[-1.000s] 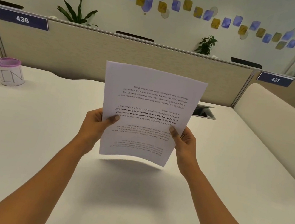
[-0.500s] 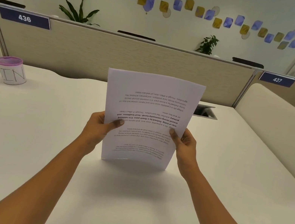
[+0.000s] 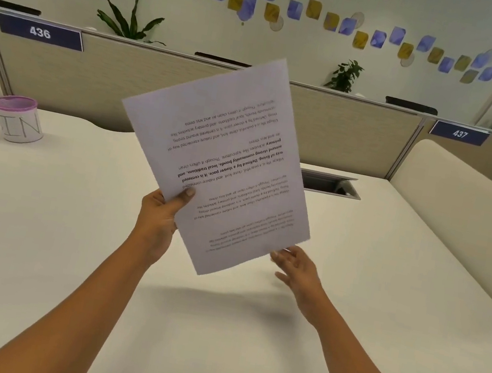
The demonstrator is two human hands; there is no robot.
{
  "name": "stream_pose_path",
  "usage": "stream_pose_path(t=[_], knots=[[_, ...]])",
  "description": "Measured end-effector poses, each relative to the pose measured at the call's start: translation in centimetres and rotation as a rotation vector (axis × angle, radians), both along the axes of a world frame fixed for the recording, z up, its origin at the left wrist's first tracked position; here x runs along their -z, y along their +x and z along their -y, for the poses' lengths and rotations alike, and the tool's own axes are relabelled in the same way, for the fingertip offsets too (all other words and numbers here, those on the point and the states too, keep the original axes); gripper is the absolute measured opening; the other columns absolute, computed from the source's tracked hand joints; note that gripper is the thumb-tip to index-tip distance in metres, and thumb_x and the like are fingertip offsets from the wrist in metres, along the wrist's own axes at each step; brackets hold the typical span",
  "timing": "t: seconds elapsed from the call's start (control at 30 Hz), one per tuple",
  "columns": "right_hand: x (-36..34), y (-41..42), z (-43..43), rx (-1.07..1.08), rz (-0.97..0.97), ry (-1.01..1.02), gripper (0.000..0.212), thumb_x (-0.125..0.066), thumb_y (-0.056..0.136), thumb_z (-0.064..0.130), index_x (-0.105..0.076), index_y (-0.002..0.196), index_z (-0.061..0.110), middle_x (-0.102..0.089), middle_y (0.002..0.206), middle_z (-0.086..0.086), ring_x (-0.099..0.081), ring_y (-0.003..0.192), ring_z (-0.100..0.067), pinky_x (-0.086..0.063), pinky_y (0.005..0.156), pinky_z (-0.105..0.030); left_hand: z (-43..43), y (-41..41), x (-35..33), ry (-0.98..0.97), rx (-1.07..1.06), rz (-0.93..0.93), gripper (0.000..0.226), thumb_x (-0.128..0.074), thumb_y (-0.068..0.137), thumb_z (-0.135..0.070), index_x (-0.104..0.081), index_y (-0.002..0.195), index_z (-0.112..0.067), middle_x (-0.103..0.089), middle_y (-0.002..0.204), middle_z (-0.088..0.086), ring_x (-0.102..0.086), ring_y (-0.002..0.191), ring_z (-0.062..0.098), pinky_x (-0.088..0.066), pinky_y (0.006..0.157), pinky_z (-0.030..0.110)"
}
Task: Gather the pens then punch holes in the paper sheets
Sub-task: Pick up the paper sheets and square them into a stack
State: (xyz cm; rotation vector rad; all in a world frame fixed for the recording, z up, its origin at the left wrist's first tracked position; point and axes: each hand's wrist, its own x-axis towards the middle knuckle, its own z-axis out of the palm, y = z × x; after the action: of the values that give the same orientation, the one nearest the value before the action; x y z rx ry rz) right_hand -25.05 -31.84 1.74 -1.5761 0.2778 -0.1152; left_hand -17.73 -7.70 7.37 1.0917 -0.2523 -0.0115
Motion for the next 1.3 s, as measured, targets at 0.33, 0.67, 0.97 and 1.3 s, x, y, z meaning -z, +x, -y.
stream_pose_path(t=[0.33, 0.67, 0.97, 1.3], knots=[[-1.7, 0.9, -1.2, 0.153, 0.281, 0.339, 0.012, -0.053, 0.092, 0.009, -0.059, 0.100, 0.016, -0.067, 0.095, -0.004, -0.065, 0.094, -0.019, -0.054, 0.081, -0.031, -1.6, 0.8, 0.4, -0.067, -0.044, -0.019, 0.029, -0.054, 0.084, 0.008, -0.064, 0.098, -0.016, -0.075, 0.091, -0.008, -0.070, 0.087, 0.008, -0.058, 0.072, 0.023], [-4.2, 1.5, 1.1, 0.265, 0.424, 0.196, 0.011, -0.049, 0.095, 0.011, -0.053, 0.086, 0.016, -0.064, 0.092, -0.001, -0.062, 0.085, -0.014, -0.053, 0.080, -0.034, -6.2, 2.0, 1.4, 0.324, -0.088, -0.072, 0.028, -0.068, 0.074, 0.002, -0.067, 0.091, -0.020, -0.074, 0.082, -0.009, -0.066, 0.083, 0.014, -0.050, 0.074, 0.025], [-3.5, 0.8, 1.9, 0.177, 0.338, 0.035, 0.004, -0.054, 0.092, 0.015, -0.057, 0.092, 0.018, -0.068, 0.095, 0.001, -0.067, 0.089, -0.018, -0.056, 0.082, -0.033, -6.1, 1.7, 2.8, 0.549, -0.068, -0.137, 0.030, -0.077, 0.067, -0.002, -0.067, 0.091, -0.017, -0.070, 0.088, -0.005, -0.065, 0.082, 0.012, -0.049, 0.070, 0.023], [-2.3, 0.6, 1.7, 0.178, 0.257, 0.019, 0.006, -0.055, 0.091, 0.012, -0.059, 0.090, 0.016, -0.070, 0.093, 0.000, -0.068, 0.086, -0.016, -0.057, 0.073, -0.023, -5.3, 1.1, 2.9, 0.415, -0.085, -0.121, 0.028, -0.071, 0.072, 0.005, -0.066, 0.093, -0.012, -0.070, 0.093, 0.001, -0.066, 0.087, 0.022, -0.051, 0.073, 0.031]])
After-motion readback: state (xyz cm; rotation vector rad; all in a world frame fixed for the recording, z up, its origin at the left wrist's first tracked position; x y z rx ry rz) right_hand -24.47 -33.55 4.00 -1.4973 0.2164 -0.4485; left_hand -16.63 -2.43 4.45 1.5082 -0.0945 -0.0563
